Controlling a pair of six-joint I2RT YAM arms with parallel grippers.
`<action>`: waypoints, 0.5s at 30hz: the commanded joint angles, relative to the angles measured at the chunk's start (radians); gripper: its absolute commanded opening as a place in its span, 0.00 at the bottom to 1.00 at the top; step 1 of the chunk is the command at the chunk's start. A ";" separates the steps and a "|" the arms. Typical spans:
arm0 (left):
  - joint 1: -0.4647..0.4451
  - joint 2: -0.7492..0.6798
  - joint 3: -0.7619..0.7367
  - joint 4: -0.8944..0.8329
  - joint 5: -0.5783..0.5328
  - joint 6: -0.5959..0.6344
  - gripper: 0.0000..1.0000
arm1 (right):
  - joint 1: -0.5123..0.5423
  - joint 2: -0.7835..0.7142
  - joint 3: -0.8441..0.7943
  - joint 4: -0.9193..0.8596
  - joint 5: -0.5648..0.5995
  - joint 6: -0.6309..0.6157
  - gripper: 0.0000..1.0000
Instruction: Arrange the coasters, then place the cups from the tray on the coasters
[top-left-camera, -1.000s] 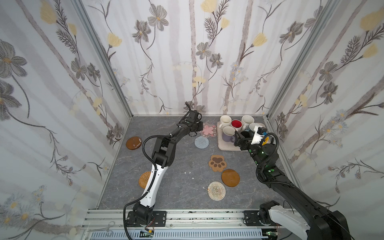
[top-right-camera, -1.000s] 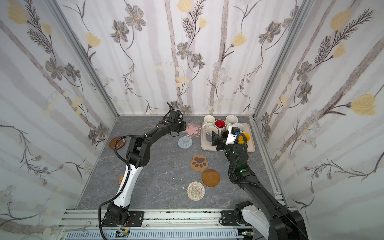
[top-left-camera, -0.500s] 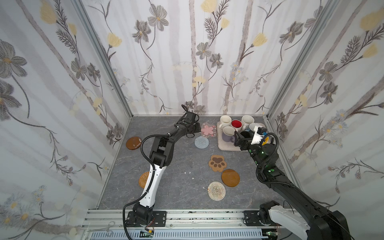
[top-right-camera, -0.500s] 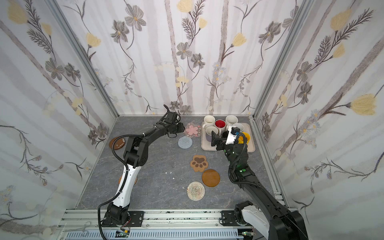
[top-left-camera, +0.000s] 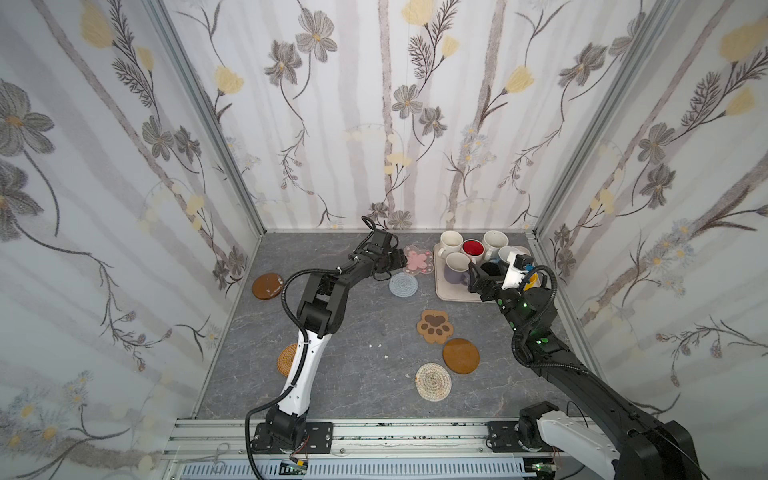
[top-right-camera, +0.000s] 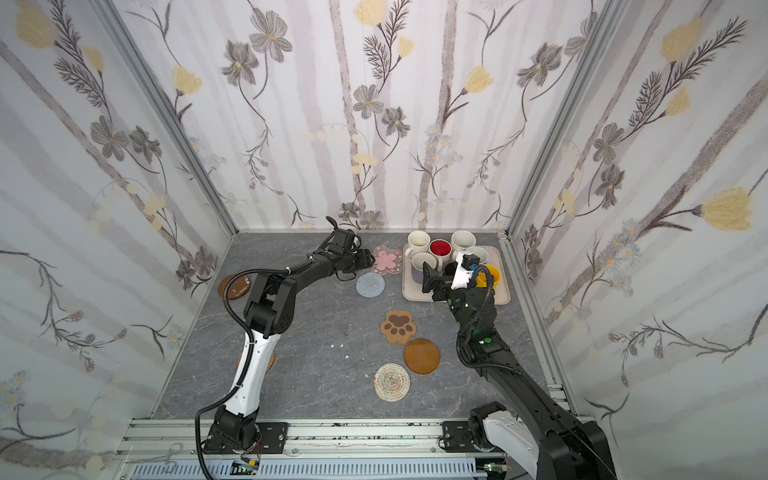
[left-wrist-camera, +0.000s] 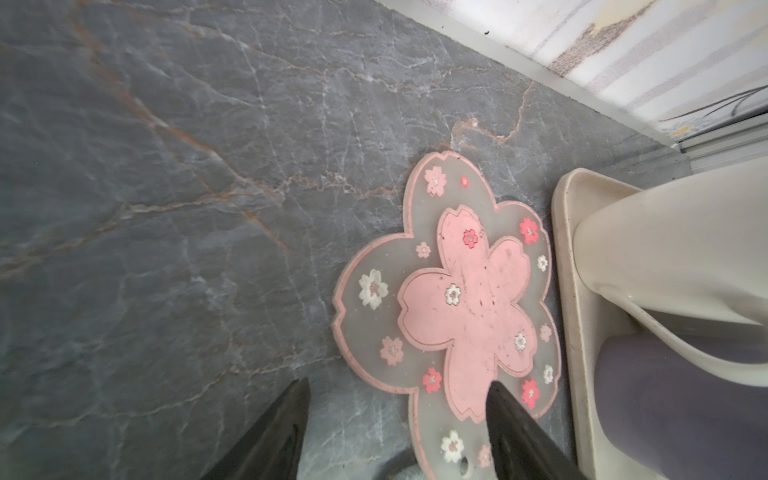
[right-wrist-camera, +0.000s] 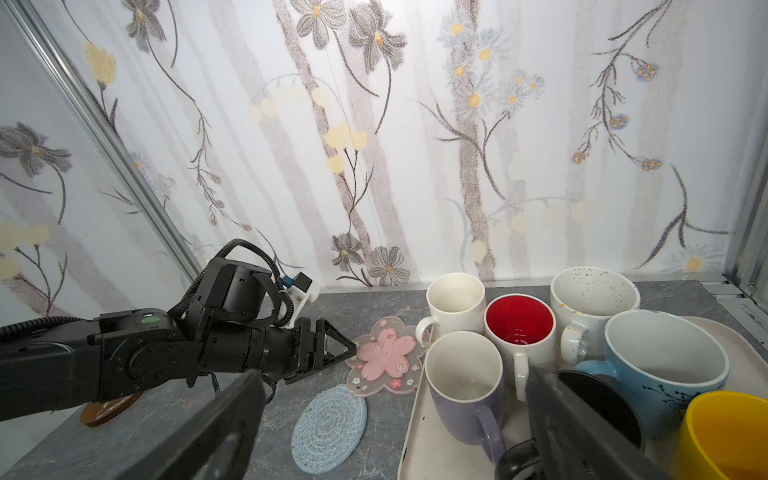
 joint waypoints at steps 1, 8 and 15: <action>-0.010 -0.003 -0.035 -0.032 0.047 -0.056 0.70 | 0.001 0.004 0.007 0.011 -0.006 -0.006 0.98; -0.028 -0.012 -0.100 0.035 0.079 -0.099 0.70 | -0.001 0.001 0.005 0.011 -0.005 -0.005 0.98; -0.045 -0.007 -0.134 0.099 0.090 -0.148 0.66 | 0.000 -0.001 0.005 0.010 -0.003 -0.003 0.98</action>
